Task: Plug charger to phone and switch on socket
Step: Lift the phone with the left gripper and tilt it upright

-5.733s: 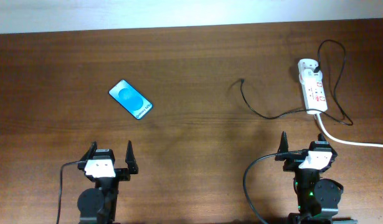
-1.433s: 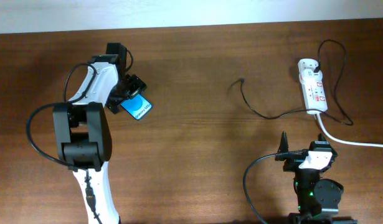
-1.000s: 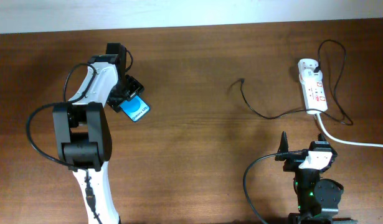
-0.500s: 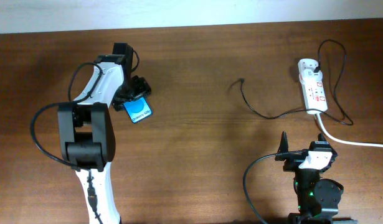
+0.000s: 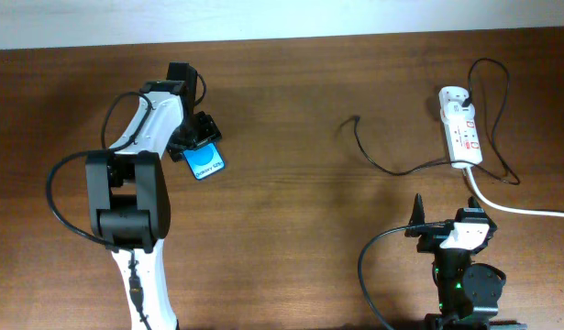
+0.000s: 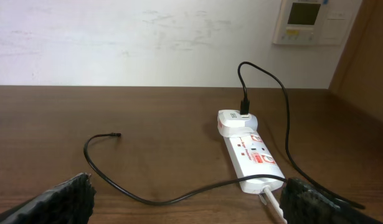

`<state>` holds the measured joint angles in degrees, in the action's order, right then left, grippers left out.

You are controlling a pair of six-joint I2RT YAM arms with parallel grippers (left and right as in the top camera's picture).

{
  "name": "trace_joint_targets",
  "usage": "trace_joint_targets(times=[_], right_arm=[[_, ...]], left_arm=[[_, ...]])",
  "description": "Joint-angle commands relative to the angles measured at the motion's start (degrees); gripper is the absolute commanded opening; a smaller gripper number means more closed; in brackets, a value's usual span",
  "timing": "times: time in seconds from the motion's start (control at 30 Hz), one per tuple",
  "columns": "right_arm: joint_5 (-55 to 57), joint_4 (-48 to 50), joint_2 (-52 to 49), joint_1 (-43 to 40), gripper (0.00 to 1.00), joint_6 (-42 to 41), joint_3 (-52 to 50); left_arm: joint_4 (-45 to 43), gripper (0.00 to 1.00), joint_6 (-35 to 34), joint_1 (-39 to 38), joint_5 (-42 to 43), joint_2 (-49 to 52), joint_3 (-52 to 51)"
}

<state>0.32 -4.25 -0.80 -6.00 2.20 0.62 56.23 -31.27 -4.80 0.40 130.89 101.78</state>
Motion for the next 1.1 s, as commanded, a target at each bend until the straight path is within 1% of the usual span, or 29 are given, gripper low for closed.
trace_joint_targets(times=[0.0,0.17,0.27,0.4,0.6,0.8,0.9,1.07], right_arm=[[-0.5,-0.3,0.4,0.4,0.99,0.4,-0.3],[-0.5,-0.3,0.4,0.4,0.99,0.4,-0.3],[-0.5,-0.3,0.4,0.4,0.99,0.4,-0.3],[-0.5,-0.3,0.4,0.4,0.98,0.4,-0.3],[-0.5,-0.3,0.4,0.4,0.98,0.4,-0.3],[-0.5,-0.3,0.4,0.4,0.98,0.4,-0.3],[-0.5,-0.3,0.4,0.4,0.98,0.4,-0.3],[-0.5,-0.3,0.4,0.4,0.98,0.4,-0.3]], left_arm=[[0.0,0.61,-0.5,-0.2,1.8,3.7,-2.2],[0.1,0.61,-0.5,-0.1,4.0,3.7,-1.5],[1.5,0.66,-0.5,-0.1,4.8,3.7,0.0],[3.5,0.68,-0.3,-0.1,4.8,3.7,2.4],[4.1,0.74,-0.3,0.0,4.8,3.7,2.6],[4.8,0.72,-0.3,0.0,4.8,3.6,2.8],[7.1,0.72,-0.3,0.0,5.4,3.6,4.2],[10.6,0.69,-0.3,0.0,9.0,3.6,6.5]])
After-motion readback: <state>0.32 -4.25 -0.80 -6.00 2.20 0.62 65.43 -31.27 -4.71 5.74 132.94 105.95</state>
